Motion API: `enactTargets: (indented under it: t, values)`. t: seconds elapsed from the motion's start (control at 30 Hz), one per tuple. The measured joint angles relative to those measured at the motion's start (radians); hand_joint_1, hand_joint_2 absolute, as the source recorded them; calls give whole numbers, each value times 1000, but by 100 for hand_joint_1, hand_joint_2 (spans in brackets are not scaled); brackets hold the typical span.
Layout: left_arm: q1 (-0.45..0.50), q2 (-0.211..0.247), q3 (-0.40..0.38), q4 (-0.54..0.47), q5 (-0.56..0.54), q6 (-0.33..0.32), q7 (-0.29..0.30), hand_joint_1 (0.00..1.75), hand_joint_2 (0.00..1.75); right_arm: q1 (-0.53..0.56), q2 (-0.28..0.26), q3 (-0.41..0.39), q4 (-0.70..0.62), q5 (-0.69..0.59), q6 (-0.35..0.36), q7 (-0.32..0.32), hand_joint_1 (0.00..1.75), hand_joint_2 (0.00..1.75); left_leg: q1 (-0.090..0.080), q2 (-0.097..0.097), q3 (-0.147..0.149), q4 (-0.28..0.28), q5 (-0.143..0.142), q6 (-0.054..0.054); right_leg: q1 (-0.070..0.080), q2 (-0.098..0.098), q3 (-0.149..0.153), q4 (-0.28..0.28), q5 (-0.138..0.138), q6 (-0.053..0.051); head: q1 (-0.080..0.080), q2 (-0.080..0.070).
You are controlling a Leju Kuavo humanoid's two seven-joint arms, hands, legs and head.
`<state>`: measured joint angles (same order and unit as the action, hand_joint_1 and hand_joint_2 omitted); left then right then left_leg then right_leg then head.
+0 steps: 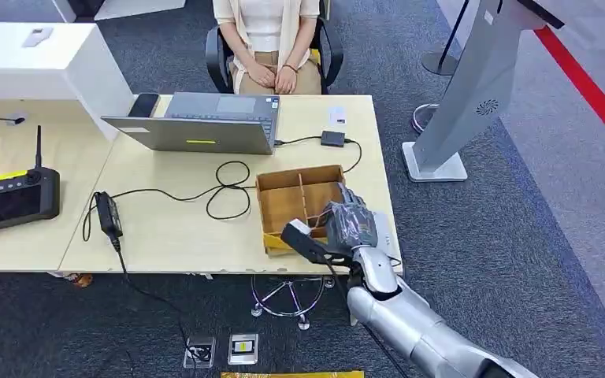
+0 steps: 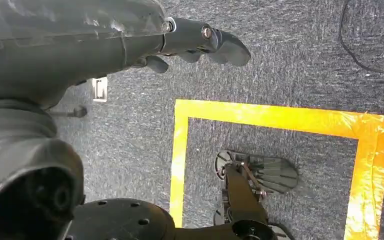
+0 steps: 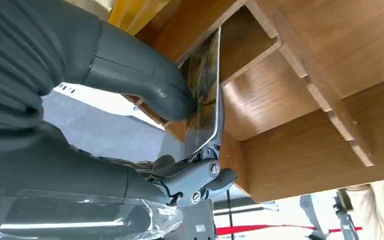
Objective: Pass the card to the sensor for recognition and then transmit it.
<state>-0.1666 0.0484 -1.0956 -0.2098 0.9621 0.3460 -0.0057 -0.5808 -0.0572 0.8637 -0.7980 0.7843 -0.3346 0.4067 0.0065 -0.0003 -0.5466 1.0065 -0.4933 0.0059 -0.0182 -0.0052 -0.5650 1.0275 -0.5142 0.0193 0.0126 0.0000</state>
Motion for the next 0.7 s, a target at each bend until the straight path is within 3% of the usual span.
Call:
enactTargets:
  t: [0.27,0.4,0.53,0.7]
  values:
    - [0,0,0,0,-17,0,0,0,0,5,-5,-25,3,53,-25,13,175,175,0,0,0,0,0,0,0,0,0,0,0,0,0,0]
    - [-1,0,0,0,-39,-5,0,0,0,1,-25,-48,-60,162,-33,88,175,175,0,0,0,0,0,0,0,0,0,0,0,0,0,0]
    - [-7,0,0,0,-53,-15,1,0,0,-74,-58,-69,-202,264,41,161,175,175,0,2,0,0,0,0,0,2,-1,0,1,0,0,0]
    - [-11,-2,0,0,-60,-26,3,0,0,-173,-108,-89,-345,274,120,217,175,175,0,2,0,0,0,0,0,2,-1,0,1,0,0,0]
